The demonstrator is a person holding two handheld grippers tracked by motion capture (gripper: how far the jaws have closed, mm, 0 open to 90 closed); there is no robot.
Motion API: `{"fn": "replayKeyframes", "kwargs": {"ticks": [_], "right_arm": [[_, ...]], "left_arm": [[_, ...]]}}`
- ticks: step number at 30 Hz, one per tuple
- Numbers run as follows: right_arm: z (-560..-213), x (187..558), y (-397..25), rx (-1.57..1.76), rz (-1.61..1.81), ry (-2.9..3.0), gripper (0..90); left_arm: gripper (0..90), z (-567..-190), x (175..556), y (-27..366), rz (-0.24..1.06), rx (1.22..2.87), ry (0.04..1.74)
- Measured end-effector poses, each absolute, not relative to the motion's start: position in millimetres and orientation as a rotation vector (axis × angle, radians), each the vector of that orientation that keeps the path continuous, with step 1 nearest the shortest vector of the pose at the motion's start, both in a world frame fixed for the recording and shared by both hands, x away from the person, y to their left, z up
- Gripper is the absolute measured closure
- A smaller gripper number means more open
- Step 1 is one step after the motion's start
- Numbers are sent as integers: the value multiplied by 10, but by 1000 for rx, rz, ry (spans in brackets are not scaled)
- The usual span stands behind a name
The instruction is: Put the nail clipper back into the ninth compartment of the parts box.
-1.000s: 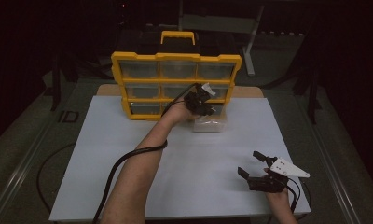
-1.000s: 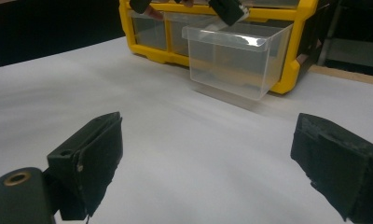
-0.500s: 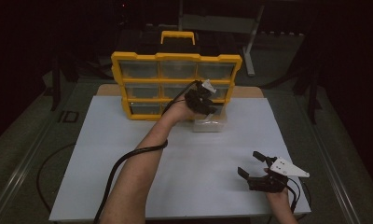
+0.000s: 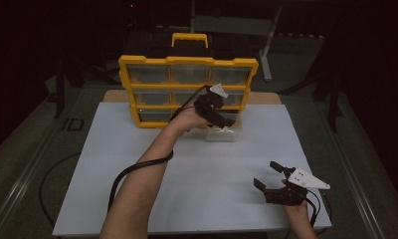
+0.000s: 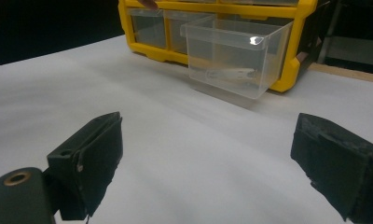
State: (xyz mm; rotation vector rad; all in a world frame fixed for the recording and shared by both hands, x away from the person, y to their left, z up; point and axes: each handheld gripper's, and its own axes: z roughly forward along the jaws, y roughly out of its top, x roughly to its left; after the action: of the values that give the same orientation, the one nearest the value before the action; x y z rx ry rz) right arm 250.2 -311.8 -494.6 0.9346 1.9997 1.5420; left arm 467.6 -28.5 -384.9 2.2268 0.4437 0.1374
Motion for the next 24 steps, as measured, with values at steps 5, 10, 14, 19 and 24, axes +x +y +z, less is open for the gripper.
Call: {"fn": "replayKeyframes", "kwargs": {"ticks": [5,10,14,19,24], "right_arm": [[-4947,2504,-3117,935,1543,1999,92],[-4947,2503,-3114,934,1541,2000,92],[-4946,2502,-3118,938,1539,1994,92],[-4944,2502,-3131,947,1538,1981,91],[-4945,2505,-3129,944,1538,1986,91]], "left_arm": [[103,-3839,4660,-247,141,2222,426],[16,-3846,4647,-196,127,2200,431],[12,-3874,4639,-154,154,2221,428],[11,-3882,4631,-92,151,2210,420],[12,-3863,4608,-50,158,2200,416]]}}
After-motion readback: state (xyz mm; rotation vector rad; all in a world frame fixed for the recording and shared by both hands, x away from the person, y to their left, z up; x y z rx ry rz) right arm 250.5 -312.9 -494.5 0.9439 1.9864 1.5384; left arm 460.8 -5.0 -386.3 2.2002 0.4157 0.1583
